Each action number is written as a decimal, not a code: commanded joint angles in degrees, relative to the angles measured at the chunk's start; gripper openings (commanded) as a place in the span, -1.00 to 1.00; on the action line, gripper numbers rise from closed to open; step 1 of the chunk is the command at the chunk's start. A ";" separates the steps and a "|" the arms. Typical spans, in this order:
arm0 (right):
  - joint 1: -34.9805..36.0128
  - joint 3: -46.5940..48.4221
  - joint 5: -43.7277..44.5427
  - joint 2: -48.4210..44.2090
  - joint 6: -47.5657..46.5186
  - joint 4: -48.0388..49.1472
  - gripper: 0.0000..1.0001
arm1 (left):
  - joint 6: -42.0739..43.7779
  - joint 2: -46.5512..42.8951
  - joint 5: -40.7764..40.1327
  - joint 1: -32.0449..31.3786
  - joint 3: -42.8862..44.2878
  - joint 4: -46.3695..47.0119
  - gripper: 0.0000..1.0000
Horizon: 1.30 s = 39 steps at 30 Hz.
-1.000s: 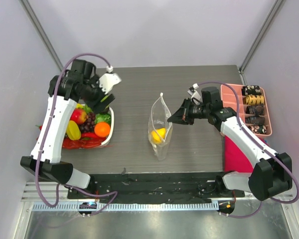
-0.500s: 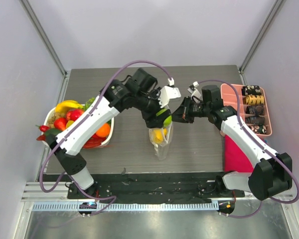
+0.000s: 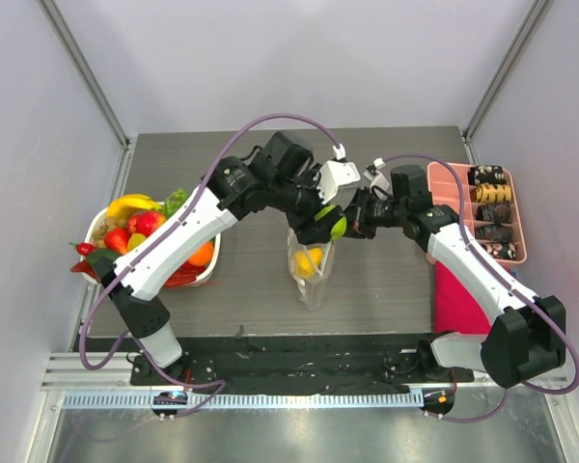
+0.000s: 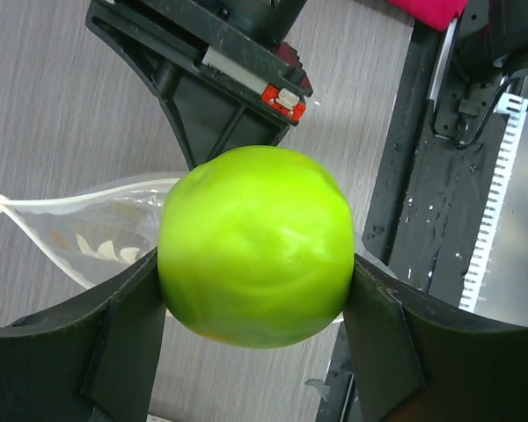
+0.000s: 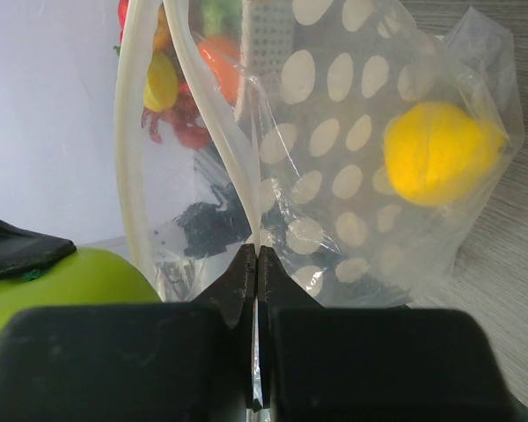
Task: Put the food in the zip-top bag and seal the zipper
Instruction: Place the fake fruit in the zipper food storage bag, then pick up the fake fruit from the bin.
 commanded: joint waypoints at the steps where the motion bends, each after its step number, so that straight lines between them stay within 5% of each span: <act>1: 0.09 2.16 0.22 -1.47 -0.44 0.65 -0.98 | 4.15 0.08 -1.97 0.05 -1.42 -3.48 0.14; 7: 0.09 2.69 0.49 -2.96 -1.48 -2.08 -0.98 | 4.80 -5.97 -7.32 2.60 -18.10 0.45 0.10; 11: 0.09 1.64 0.57 -3.06 -1.93 -2.26 -0.98 | 4.44 -3.62 -8.38 1.98 -19.53 -0.33 0.10; 21: 0.09 1.37 0.84 -2.96 -2.10 -2.08 -0.98 | 4.34 -4.74 -5.75 1.10 -23.14 4.85 0.96; 29: 0.09 0.84 1.19 -3.58 -2.02 -1.91 -0.98 | 3.56 -11.15 -3.74 4.43 -13.48 -4.72 1.00; 32: 0.00 0.85 1.19 -3.84 -2.10 -1.99 -0.98 | 3.55 -18.25 -4.42 11.10 -14.87 -7.27 1.00; 39: 0.09 -0.74 1.45 -4.20 -3.25 -1.99 -0.98 | 11.98 -30.41 -10.04 38.95 -24.80 -15.71 0.99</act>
